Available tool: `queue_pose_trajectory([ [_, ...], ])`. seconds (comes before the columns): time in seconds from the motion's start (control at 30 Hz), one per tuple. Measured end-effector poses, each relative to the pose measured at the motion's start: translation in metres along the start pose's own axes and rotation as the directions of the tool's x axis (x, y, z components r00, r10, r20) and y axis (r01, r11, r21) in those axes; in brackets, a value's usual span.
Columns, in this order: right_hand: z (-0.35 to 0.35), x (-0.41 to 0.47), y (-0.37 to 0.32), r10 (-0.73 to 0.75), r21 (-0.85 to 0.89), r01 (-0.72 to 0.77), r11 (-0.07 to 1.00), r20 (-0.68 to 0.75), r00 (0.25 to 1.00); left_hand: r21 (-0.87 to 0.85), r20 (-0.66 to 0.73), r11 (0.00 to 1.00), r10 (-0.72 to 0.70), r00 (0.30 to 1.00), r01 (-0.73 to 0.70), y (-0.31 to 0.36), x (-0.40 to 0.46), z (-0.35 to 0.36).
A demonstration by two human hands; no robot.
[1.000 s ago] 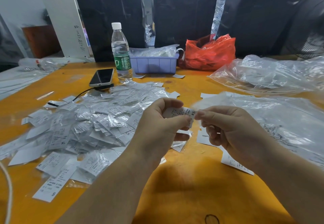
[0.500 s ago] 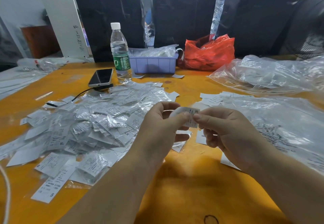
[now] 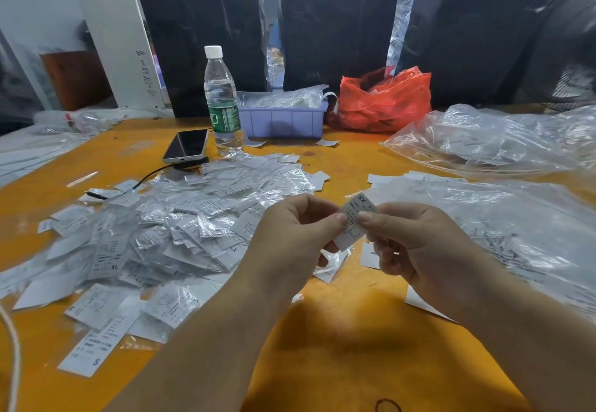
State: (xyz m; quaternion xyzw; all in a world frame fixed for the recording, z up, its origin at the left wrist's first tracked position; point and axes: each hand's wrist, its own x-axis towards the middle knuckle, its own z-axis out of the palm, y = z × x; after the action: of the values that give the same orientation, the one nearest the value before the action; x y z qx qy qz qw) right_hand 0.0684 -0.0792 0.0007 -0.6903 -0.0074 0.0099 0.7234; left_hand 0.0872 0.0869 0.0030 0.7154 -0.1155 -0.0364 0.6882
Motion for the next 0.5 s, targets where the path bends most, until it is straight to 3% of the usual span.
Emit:
queue_pose_trajectory([
  [0.3, -0.0037, 0.0017, -0.0014, 0.017, 0.024, -0.016, 1.0, -0.015, 1.0, -0.036, 0.056, 0.994, -0.106, 0.993, 0.108, 0.0031, 0.0018, -0.0043],
  [0.5, 0.0003, -0.001, 0.0002, 0.047, -0.013, -0.046, 0.999, 0.025, 0.999, -0.025, 0.057, 0.999, -0.041, 0.997, 0.043, 0.0007, -0.0009, -0.0019],
])
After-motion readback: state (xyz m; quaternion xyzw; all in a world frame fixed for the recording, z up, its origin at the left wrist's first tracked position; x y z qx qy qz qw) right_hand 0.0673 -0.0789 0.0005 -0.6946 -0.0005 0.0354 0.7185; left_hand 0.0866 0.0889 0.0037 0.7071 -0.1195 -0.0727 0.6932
